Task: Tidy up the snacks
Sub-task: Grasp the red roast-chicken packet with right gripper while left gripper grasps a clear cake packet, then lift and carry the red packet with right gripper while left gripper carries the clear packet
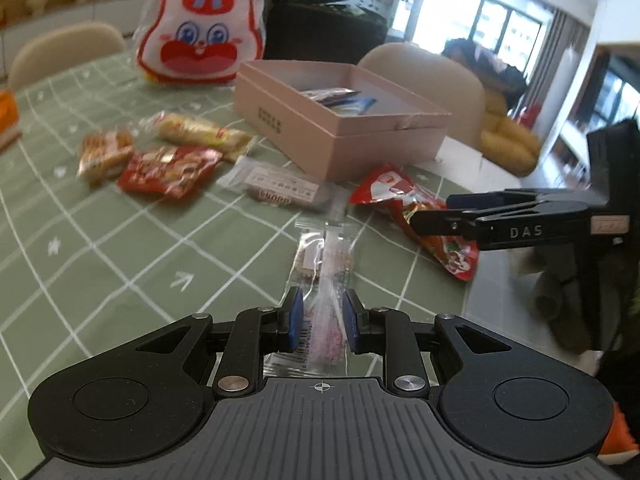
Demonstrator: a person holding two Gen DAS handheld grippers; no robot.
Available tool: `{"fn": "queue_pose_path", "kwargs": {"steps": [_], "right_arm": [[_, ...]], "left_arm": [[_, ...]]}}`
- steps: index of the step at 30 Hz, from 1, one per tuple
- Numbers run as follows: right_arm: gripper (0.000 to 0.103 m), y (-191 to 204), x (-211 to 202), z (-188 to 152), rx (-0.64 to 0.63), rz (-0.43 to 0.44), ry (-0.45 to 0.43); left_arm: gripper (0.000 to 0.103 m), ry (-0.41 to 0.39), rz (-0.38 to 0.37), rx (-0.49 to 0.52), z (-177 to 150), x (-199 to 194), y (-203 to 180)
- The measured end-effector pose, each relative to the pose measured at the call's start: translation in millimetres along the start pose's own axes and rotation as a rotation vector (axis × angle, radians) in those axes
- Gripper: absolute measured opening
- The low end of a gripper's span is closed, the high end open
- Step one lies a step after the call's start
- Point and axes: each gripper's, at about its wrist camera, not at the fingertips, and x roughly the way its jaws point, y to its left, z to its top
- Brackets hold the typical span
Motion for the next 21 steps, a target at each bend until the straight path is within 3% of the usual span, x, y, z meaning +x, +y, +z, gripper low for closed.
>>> {"fn": "queue_pose_path", "kwargs": {"steps": [7, 15, 21], "right_arm": [[0.085, 1.3, -0.6, -1.2, -0.006, -0.001, 0.001], [0.085, -4.6, -2.4, -1.7, 0.034, 0.027, -0.012], [0.085, -9.0, -3.5, -1.9, 0.061, 0.045, -0.02]], "left_arm": [[0.026, -0.033, 0.063, 0.022, 16.0, 6.7, -15.2], [0.027, -0.013, 0.061, 0.085, 23.7, 23.3, -30.8], [0.044, 0.001, 0.029, 0.139, 21.7, 24.1, -40.0]]}}
